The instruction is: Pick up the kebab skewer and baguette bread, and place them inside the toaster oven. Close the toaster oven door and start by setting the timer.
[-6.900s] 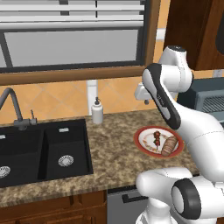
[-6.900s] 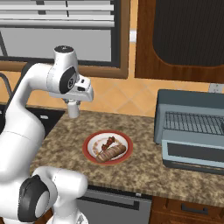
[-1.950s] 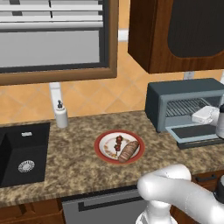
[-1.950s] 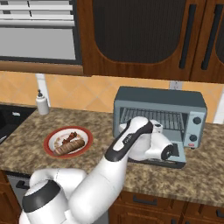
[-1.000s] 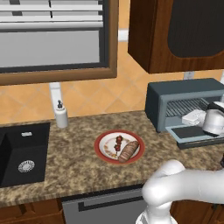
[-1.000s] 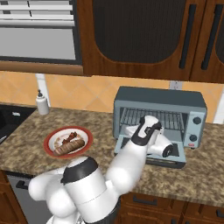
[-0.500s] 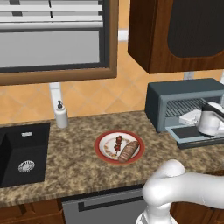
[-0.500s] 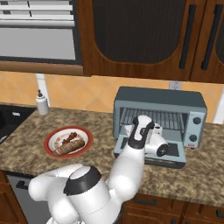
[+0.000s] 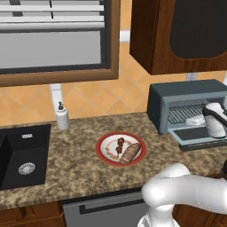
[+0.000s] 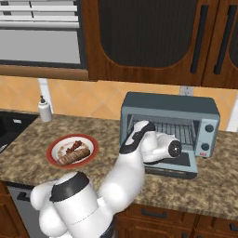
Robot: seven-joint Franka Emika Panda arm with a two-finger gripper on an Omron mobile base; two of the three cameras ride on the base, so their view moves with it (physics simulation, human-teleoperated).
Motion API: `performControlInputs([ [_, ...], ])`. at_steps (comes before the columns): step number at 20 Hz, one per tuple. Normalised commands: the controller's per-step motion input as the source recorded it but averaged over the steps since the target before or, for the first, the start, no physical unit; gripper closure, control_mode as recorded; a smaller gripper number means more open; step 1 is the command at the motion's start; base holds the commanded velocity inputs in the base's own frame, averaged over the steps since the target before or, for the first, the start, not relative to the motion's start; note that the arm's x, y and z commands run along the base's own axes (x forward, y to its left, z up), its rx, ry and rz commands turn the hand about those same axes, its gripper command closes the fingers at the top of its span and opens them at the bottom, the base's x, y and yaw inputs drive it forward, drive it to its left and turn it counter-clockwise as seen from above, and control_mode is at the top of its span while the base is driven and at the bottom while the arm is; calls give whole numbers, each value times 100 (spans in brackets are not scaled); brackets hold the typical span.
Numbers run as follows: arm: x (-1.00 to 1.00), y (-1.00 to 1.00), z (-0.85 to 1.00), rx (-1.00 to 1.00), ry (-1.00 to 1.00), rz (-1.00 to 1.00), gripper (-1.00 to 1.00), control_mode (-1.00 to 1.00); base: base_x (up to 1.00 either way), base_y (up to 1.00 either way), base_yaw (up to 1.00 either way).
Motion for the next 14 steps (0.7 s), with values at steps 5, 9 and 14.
performControlInputs([
  [5, -100, -17, -43, -2, 31, 0, -100, -100, 0, 0, 0],
  [9, -100, -5, -32, -5, 34, -1, -100, -100, 0, 0, 0],
  [14, -95, -11, 28, -3, 24, 0, -100, -100, 0, 0, 0],
])
